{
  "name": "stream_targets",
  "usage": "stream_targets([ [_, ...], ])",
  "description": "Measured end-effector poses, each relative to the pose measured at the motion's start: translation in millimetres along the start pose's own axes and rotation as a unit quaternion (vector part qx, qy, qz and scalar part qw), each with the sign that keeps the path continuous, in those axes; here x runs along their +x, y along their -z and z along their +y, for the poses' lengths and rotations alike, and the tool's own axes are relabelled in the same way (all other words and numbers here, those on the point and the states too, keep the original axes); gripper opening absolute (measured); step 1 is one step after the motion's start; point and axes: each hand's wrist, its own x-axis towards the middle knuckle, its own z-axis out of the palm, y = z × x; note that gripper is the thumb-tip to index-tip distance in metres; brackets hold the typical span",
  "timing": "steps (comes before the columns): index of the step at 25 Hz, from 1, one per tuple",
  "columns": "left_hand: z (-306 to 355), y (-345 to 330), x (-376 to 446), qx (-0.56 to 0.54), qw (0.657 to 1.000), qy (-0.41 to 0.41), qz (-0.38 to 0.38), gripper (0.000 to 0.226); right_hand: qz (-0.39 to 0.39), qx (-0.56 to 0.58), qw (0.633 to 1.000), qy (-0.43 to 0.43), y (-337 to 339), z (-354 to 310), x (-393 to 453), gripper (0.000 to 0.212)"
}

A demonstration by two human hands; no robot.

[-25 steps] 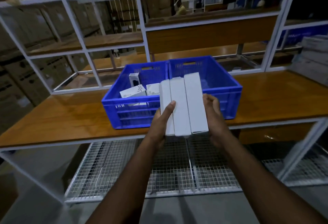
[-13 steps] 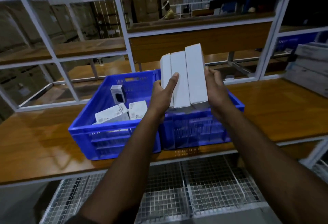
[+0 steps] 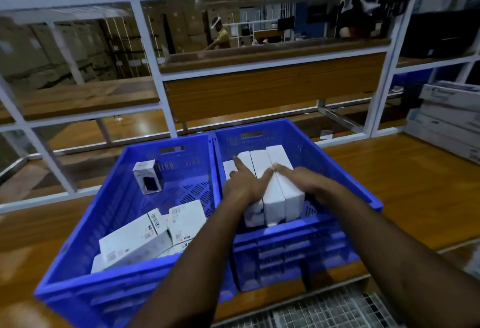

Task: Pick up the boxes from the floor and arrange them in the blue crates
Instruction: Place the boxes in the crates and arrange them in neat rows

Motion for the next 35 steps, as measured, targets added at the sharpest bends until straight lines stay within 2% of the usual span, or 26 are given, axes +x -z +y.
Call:
stream_targets([
  [3, 4, -12, 10, 0.080, 0.996, 0.018, -0.044, 0.110, -0.032, -0.077, 0.996, -0.042, 3, 6, 12, 0.074],
  [6, 3, -21, 16, 0.157, 0.983, 0.034, -0.092, 0.103, -0.120, -0.122, 0.984, -0.058, 5, 19, 17, 0.064],
  [8, -5, -35, 22, 0.206, 0.967, 0.031, -0.148, 0.103, -0.157, -0.208, 0.964, -0.047, -2, 28, 19, 0.056],
  [11, -12, -48, 19, 0.282, 0.940, 0.011, -0.193, 0.092, -0.200, -0.399, 0.894, -0.030, -11, 38, 33, 0.048],
  [14, -13, -50, 12, 0.332, 0.924, 0.010, -0.191, 0.087, -0.242, -0.490, 0.836, -0.043, -17, 42, 42, 0.047],
  [16, -10, -48, 8, 0.332, 0.930, 0.002, -0.156, 0.084, -0.243, -0.527, 0.814, -0.022, -17, 44, 47, 0.053],
  [18, -9, -48, 6, 0.314, 0.944, -0.007, -0.104, 0.078, -0.224, -0.541, 0.811, 0.009, -20, 50, 55, 0.059],
  [24, -8, -45, -5, 0.227, 0.967, -0.060, 0.096, 0.059, -0.007, -0.434, 0.898, 0.077, -19, 41, 54, 0.048],
  [28, -7, -34, -23, 0.149, 0.961, -0.081, 0.219, 0.037, 0.071, -0.379, 0.910, 0.153, -21, 37, 40, 0.036],
  [35, -21, -7, -70, 0.064, 0.926, -0.026, 0.372, 0.018, 0.110, -0.257, 0.909, 0.310, -48, 19, 12, 0.023],
])
